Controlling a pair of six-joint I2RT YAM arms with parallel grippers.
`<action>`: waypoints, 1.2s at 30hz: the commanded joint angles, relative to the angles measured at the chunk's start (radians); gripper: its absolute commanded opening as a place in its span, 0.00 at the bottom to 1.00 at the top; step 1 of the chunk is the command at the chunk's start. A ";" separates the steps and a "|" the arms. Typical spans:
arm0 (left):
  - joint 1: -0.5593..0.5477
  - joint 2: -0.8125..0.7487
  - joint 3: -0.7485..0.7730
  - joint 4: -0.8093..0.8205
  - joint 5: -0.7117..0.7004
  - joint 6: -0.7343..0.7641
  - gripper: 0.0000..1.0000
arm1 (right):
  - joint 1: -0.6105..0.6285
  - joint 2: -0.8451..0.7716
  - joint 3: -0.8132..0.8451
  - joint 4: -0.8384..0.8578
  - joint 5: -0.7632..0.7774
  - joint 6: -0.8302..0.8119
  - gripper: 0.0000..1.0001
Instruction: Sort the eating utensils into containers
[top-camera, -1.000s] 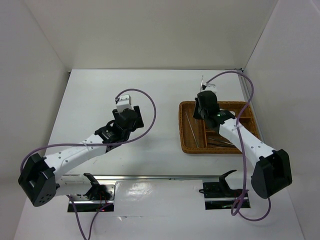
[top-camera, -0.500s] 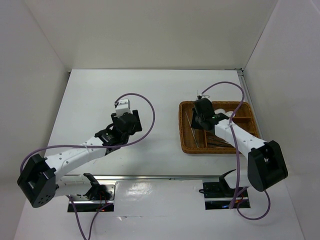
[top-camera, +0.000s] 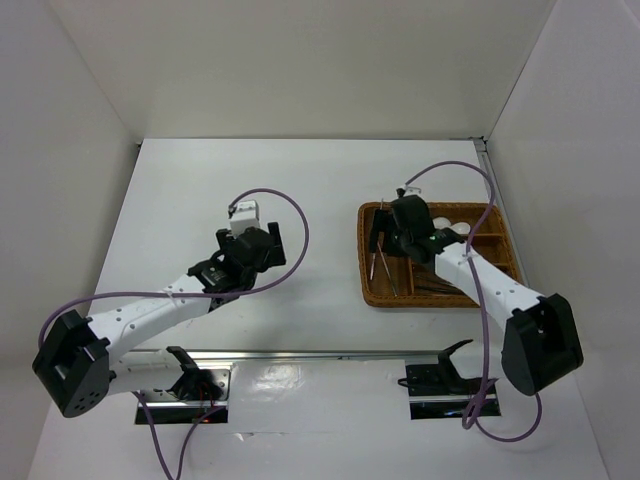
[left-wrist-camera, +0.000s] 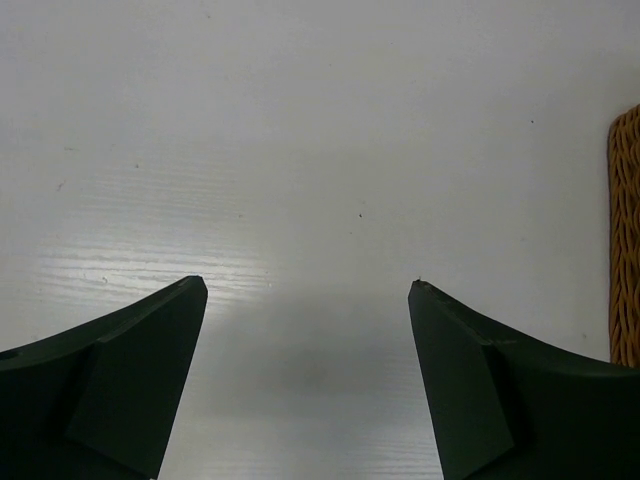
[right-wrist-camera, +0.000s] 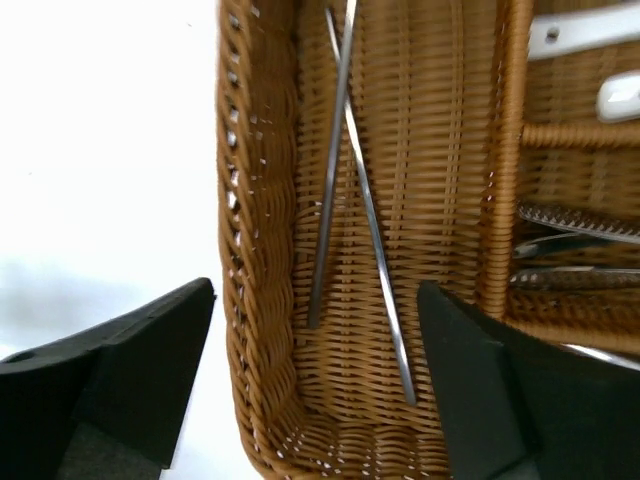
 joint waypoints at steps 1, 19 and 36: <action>0.002 -0.006 0.045 -0.003 0.021 0.003 0.98 | 0.009 -0.100 0.050 -0.005 0.008 -0.008 0.92; 0.012 0.072 0.107 0.026 0.108 0.068 1.00 | -0.024 -0.091 -0.052 0.310 0.134 -0.007 0.71; 0.021 0.081 0.079 0.017 0.135 0.040 1.00 | -0.062 0.314 0.114 0.368 0.175 -0.007 0.43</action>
